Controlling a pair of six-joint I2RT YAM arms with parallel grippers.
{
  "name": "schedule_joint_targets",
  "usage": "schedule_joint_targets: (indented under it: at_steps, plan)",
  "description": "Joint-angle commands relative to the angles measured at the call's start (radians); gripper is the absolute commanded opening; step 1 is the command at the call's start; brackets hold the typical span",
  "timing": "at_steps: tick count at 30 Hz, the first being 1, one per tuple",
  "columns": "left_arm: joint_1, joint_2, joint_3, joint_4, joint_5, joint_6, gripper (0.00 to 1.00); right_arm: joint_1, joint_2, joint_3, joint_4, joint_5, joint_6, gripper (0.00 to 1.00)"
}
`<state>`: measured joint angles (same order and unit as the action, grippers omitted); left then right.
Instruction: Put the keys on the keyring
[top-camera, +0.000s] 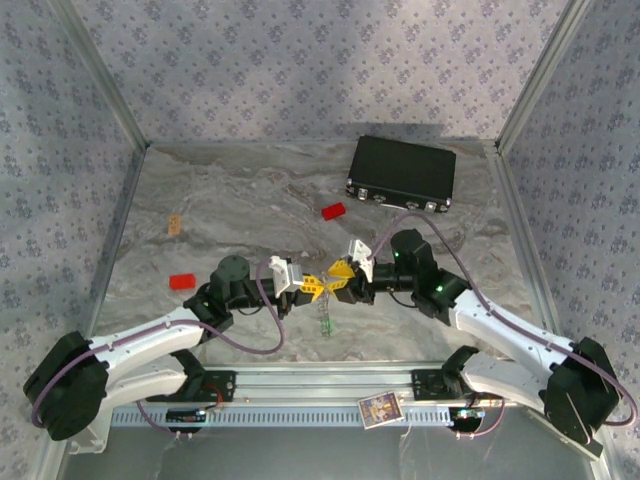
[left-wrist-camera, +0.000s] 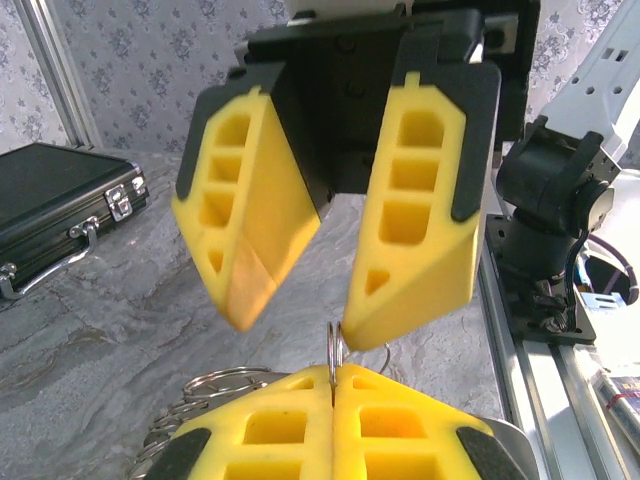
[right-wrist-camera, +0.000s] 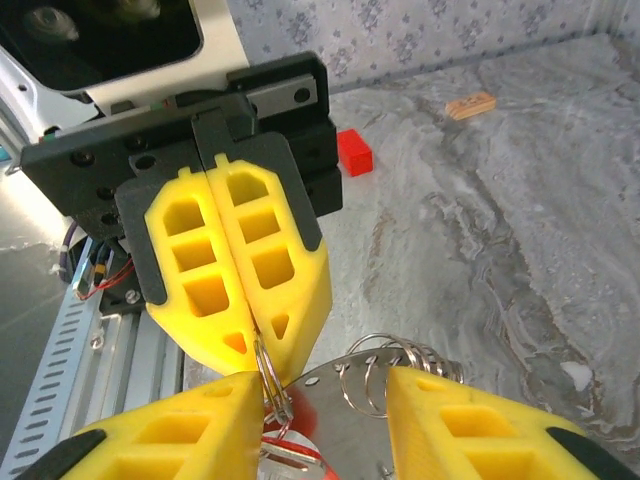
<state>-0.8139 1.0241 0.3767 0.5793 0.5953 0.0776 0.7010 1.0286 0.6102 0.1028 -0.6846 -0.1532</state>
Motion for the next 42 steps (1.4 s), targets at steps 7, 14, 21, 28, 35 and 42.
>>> schedule_joint_targets:
  at_steps: [7, 14, 21, 28, 35, 42]
  plan:
    - [-0.012, -0.006, 0.023, 0.064, 0.047, 0.009, 0.0, 0.008, 0.028, 0.044, 0.022, -0.073, 0.013, 0.18]
    - [-0.014, -0.01, 0.024, 0.059, 0.047, 0.013, 0.0, 0.011, 0.027, 0.059, -0.014, -0.084, -0.018, 0.05]
    - [-0.015, -0.013, 0.027, 0.05, 0.04, 0.013, 0.0, 0.013, 0.026, 0.083, -0.077, -0.101, -0.061, 0.0]
    - [-0.016, -0.028, 0.084, -0.149, -0.031, 0.072, 0.22, 0.031, 0.034, 0.198, -0.352, -0.037, -0.237, 0.0]
    - [-0.016, -0.025, 0.12, -0.21, -0.022, 0.103, 0.15, 0.062, 0.082, 0.309, -0.53, 0.007, -0.349, 0.0]
    - [-0.016, -0.031, 0.115, -0.198, 0.003, 0.103, 0.0, 0.08, 0.105, 0.339, -0.538, 0.019, -0.356, 0.1]
